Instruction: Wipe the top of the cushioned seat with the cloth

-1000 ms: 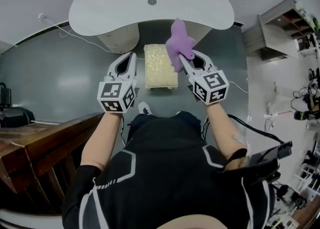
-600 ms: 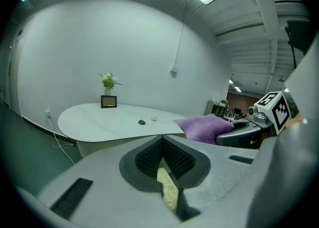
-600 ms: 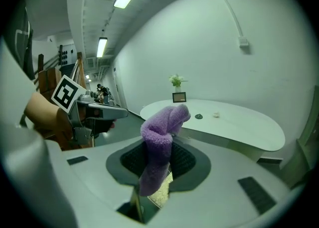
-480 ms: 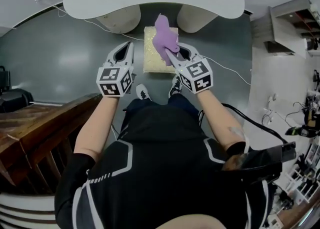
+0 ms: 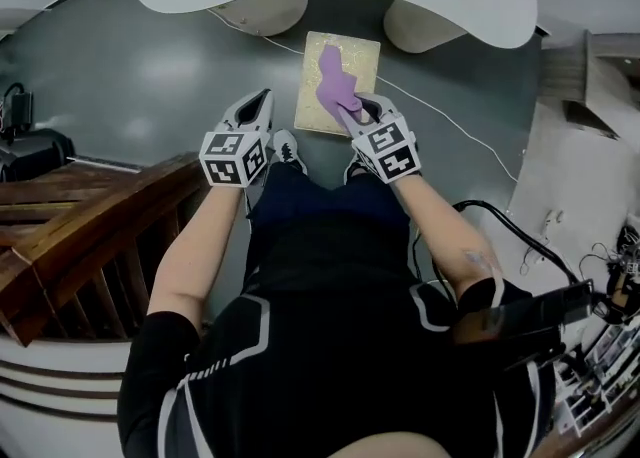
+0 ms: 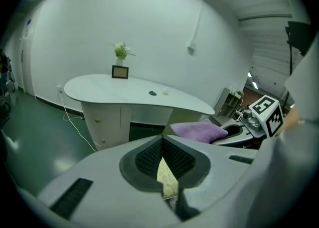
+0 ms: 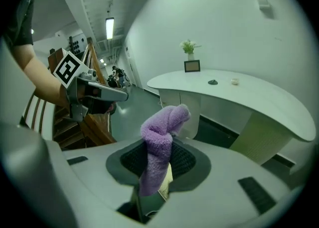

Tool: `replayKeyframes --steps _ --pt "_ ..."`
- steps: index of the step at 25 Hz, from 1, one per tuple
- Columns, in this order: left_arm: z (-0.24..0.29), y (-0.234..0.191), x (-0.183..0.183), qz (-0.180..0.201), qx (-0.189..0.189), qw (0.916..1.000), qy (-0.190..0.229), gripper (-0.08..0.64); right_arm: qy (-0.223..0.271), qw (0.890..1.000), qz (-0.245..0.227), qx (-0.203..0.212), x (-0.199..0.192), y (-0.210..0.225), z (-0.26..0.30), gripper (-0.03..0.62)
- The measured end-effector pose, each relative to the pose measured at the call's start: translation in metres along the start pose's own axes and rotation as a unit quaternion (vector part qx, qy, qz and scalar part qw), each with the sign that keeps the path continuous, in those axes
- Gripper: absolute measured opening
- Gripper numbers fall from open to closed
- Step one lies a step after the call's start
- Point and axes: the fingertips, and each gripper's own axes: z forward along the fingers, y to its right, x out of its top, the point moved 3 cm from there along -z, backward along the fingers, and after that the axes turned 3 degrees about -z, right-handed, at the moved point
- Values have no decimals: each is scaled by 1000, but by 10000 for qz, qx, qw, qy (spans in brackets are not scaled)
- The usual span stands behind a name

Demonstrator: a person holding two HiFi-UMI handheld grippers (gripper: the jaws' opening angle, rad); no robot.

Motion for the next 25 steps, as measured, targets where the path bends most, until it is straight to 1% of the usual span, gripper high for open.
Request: replayKeyframes --steps 2,5,8,10,12,14,18,21,25 --pt "12 -15 -16 -95 47 9998 -164 3 -180 9998 9 21 -11 -3 21 101" --pt "27 -32 -44 2 54 9985 -541 3 -404 9991 113 45 -29 -13 50 101" --pt "38 -42 -69 206 -77 9961 -858 3 -526 9983 242 53 -48 -23 80 101" --pt "40 -54 -81 265 -170 9942 -1030 3 -721 9967 364 90 -60 -32 102 101" --pt "36 -70 -88 299 -307 9916 -1221 3 -855 9947 560 101 -64 -47 126 101" --pt "29 -86 -92 229 -398 9894 -1375 3 -971 9928 695 112 -63 -64 150 101" --pt "31 -107 -107 -135 -502 9868 -1533 3 -1248 9891 752 221 -74 -89 188 101" --pt "37 -126 -126 -276 -344 9849 -1676 3 -1375 9878 670 309 -82 -104 212 101" --pt "41 -144 -142 -256 -258 9828 -1813 3 -1597 9846 622 357 -95 -114 239 101"
